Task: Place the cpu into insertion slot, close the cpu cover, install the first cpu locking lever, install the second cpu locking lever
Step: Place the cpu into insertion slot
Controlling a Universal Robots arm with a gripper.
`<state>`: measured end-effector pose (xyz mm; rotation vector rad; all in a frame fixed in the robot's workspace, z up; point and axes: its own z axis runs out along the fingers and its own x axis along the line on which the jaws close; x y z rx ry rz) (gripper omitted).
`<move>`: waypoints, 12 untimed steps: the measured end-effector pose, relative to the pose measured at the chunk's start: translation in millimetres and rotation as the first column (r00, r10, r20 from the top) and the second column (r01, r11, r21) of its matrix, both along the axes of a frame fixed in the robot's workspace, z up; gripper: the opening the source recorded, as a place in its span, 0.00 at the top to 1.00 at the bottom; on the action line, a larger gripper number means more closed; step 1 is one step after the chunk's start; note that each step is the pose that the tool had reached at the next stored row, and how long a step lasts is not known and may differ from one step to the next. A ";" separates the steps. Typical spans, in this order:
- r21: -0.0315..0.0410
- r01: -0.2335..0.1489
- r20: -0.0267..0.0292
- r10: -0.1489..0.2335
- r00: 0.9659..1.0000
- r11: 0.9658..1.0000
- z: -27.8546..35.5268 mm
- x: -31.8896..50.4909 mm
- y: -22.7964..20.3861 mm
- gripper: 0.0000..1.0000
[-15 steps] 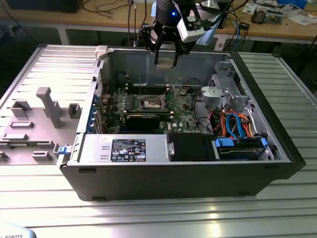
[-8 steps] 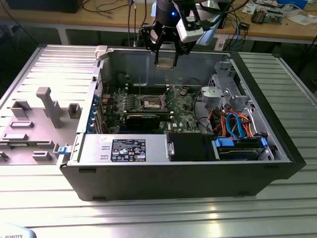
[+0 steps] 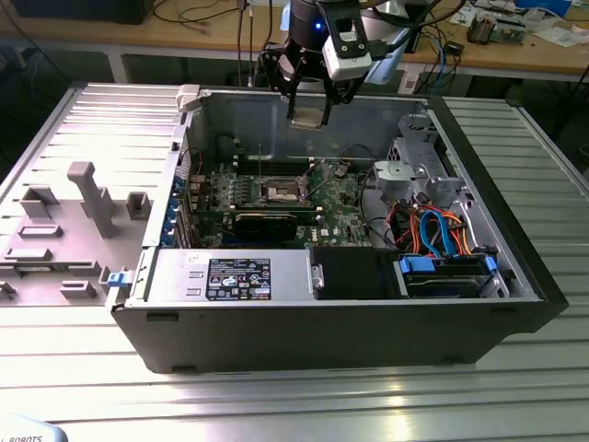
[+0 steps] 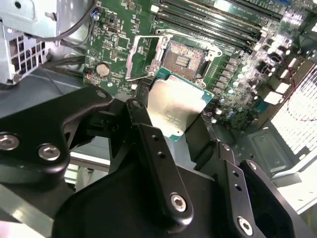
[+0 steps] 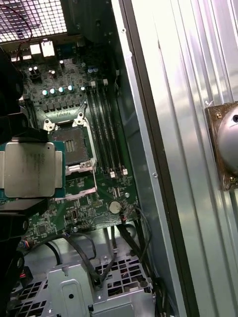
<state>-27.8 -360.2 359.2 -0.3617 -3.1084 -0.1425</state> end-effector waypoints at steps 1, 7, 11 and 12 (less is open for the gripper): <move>0.000 0.012 0.000 -0.012 1.000 1.000 -0.1 0.0 0.0 0.46; -0.001 0.123 0.000 -0.123 0.992 0.992 -1.4 0.0 0.0 0.46; -0.001 0.161 0.000 -0.161 0.987 0.987 -1.8 -1.6 0.0 0.46; -0.001 0.162 0.000 -0.162 0.987 0.987 -1.8 -2.1 0.1 0.46</move>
